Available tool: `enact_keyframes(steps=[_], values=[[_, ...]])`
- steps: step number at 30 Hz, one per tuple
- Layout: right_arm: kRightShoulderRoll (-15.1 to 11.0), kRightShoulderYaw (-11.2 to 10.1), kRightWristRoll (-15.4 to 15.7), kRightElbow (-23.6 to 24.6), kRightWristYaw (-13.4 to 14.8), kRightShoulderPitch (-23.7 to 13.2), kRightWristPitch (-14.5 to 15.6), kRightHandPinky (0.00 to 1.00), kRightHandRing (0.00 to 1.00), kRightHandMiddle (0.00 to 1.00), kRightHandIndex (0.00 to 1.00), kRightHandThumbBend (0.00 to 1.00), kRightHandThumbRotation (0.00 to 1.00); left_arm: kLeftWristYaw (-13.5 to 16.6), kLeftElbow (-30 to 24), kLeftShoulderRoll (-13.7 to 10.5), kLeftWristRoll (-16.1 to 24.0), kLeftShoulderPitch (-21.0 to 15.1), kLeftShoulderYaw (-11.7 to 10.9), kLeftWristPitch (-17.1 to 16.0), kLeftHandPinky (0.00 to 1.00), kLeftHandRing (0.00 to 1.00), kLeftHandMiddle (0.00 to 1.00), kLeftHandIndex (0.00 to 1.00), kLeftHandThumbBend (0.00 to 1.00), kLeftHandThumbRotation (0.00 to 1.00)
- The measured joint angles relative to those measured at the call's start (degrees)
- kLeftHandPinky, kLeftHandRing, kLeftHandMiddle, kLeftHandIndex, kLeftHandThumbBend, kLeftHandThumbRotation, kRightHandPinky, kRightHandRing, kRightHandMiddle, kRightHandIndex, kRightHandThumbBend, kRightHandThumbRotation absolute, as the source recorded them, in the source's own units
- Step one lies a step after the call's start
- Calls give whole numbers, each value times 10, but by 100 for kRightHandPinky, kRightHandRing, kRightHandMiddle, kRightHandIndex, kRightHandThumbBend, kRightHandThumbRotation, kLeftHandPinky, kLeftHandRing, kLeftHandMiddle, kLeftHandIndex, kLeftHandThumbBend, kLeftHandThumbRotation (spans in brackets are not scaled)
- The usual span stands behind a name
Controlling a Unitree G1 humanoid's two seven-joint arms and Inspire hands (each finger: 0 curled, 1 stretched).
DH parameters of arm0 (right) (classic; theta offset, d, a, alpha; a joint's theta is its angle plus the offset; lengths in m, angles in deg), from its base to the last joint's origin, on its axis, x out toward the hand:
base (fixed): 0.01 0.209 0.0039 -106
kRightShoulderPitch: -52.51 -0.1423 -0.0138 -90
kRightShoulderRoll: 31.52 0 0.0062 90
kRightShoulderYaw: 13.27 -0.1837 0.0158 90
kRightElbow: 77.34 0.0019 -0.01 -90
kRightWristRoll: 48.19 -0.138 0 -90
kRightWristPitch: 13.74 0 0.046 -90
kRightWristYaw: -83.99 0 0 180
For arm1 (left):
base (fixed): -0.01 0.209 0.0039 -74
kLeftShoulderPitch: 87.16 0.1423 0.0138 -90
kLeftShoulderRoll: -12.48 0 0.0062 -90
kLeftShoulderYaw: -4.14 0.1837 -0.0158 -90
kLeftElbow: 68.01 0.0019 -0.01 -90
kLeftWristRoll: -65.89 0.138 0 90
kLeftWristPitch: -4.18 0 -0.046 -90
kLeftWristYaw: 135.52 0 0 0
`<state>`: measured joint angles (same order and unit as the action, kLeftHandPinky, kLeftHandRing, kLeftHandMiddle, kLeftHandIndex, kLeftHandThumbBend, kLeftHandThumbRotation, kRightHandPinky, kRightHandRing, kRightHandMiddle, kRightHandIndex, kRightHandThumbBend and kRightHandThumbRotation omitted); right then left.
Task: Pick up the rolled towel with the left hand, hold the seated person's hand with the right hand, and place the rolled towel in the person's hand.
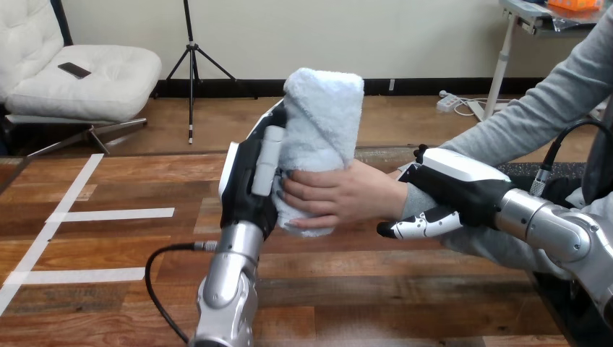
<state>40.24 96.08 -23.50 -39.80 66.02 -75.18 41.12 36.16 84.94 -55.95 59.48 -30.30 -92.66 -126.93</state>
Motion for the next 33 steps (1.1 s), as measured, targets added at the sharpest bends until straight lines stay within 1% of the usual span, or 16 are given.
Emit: enact_keyframes(steps=[4, 5, 10, 13, 14, 21, 24, 33], values=[[0, -1, -3, 1, -5, 0, 8, 43, 48, 53, 56, 88, 64, 0, -10, 3, 2, 17, 1, -8, 77, 83, 83, 81, 100, 100], [0, -2, -3, 1, -6, 1, 9, 46, 52, 57, 60, 91, 66, 0, -13, 3, 3, 22, 2, -10, 77, 84, 83, 81, 100, 100], [0, -2, -4, 1, -9, 2, 9, 53, 59, 64, 66, 96, 70, 0, -33, 4, 8, 49, 6, -22, 78, 84, 84, 81, 100, 100], [0, -3, -5, 1, -11, 5, 9, 58, 65, 69, 70, 98, 74, 0, -47, 4, 13, 66, 12, -28, 79, 84, 84, 81, 99, 100], [0, -4, -6, 1, -12, 6, 9, 62, 68, 72, 73, 99, 77, 0, -52, 4, 16, 72, 13, -29, 80, 84, 84, 81, 99, 100], [0, -5, -6, 1, -15, 8, 9, 69, 76, 79, 80, 100, 85, 0, -87, 0, 28, 105, 22, -35, 81, 85, 84, 81, 97, 100], [0, -7, -7, 1, -21, 8, 10, 70, 78, 81, 82, 100, 87, -2, -105, -2, 27, 118, 24, -36, 81, 85, 84, 81, 96, 100], [0, -13, -7, 1, -21, 9, 10, 71, 80, 83, 85, 100, 92, -3, -155, -13, 28, 150, 35, -37, 80, 84, 85, 81, 96, 100]])
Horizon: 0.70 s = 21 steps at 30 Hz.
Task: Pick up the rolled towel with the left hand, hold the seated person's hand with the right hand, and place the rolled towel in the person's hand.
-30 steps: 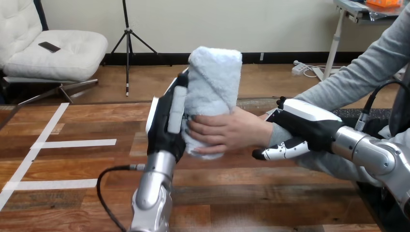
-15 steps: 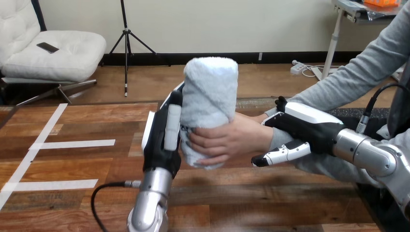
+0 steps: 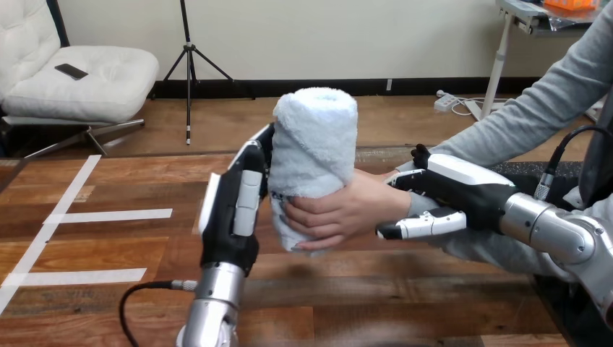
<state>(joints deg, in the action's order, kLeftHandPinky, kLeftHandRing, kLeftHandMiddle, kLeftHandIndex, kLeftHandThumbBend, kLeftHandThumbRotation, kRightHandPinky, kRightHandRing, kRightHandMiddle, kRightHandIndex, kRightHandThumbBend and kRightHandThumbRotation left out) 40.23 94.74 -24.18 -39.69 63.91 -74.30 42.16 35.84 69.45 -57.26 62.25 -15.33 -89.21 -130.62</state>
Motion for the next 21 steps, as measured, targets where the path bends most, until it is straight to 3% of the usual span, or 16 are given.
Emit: enact_keyframes(steps=[11, 21], values=[[0, -4, 0, 1, 4, 1, 3, 71, 80, 83, 85, 100, 92, -5, -54, -9, 0, 34, 5, 0, 80, 85, 85, 83, 99, 100], [2, -16, -10, 4, 24, 15, 9, 69, 78, 82, 84, 100, 92, -3, -97, -17, 19, 70, 9, -1, 80, 86, 85, 85, 100, 100]])
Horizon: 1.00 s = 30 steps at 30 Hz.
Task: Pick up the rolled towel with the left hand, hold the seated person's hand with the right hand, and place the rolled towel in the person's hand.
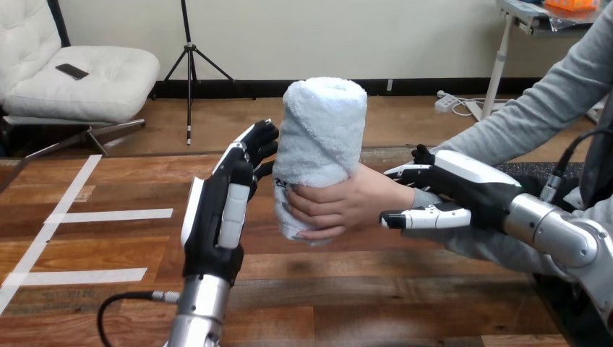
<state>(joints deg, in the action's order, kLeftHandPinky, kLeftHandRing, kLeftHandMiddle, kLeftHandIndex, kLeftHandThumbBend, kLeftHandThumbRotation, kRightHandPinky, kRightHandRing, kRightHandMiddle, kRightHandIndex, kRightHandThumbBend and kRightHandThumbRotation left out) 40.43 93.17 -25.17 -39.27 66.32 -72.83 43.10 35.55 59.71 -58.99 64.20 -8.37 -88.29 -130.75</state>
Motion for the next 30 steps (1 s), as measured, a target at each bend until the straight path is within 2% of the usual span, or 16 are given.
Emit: enact_keyframes(steps=[10, 17, 23, 30], values=[[1, -14, -12, 18, 14, 23, 7, 68, 78, 82, 83, 100, 94, -2, -46, -6, 4, 44, 11, 2, 81, 86, 86, 86, 100, 100], [3, -28, -35, 46, 18, 48, 15, 70, 81, 85, 85, 100, 99, -8, -79, -8, -2, 72, 16, 14, 82, 87, 87, 86, 100, 100], [7, -41, -66, 76, 18, 74, 23, 73, 84, 87, 88, 100, 100, -18, -103, -14, -9, 92, 17, 23, 84, 88, 88, 87, 100, 100], [20, -67, -114, 119, 17, 113, 26, 77, 87, 90, 90, 100, 100, -31, -128, -22, -24, 114, 17, 28, 84, 88, 87, 87, 98, 100]])
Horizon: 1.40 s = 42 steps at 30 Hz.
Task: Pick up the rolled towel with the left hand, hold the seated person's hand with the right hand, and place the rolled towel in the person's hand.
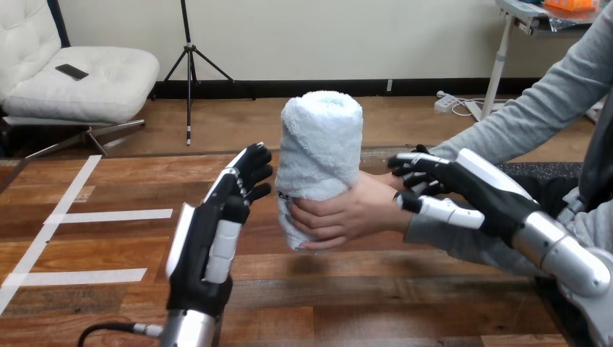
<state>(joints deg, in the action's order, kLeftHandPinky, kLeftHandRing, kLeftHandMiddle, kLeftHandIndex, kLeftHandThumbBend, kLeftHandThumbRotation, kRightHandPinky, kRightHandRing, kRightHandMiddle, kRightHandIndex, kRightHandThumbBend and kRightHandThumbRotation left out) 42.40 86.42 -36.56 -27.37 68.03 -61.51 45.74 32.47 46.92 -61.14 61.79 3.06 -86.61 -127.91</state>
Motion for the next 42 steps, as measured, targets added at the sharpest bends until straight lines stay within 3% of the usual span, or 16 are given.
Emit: enact_keyframes(steps=[24, 33, 42], values=[[57, -61, -123, 154, -4, 107, 1, 88, 91, 91, 92, 100, 100, -7, -73, -20, -7, 67, -2, 8, 83, 87, 86, 86, 94, 100], [66, -76, -146, 232, -7, 147, 9, 90, 93, 92, 92, 100, 100, -5, -88, -22, -9, 78, -3, 2, 81, 84, 84, 83, 91, 100], [90, -83, -206, 307, -19, 190, 18, 94, 93, 92, 92, 100, 100, -8, -109, -22, -24, 88, -3, -2, 82, 84, 84, 83, 94, 100]])
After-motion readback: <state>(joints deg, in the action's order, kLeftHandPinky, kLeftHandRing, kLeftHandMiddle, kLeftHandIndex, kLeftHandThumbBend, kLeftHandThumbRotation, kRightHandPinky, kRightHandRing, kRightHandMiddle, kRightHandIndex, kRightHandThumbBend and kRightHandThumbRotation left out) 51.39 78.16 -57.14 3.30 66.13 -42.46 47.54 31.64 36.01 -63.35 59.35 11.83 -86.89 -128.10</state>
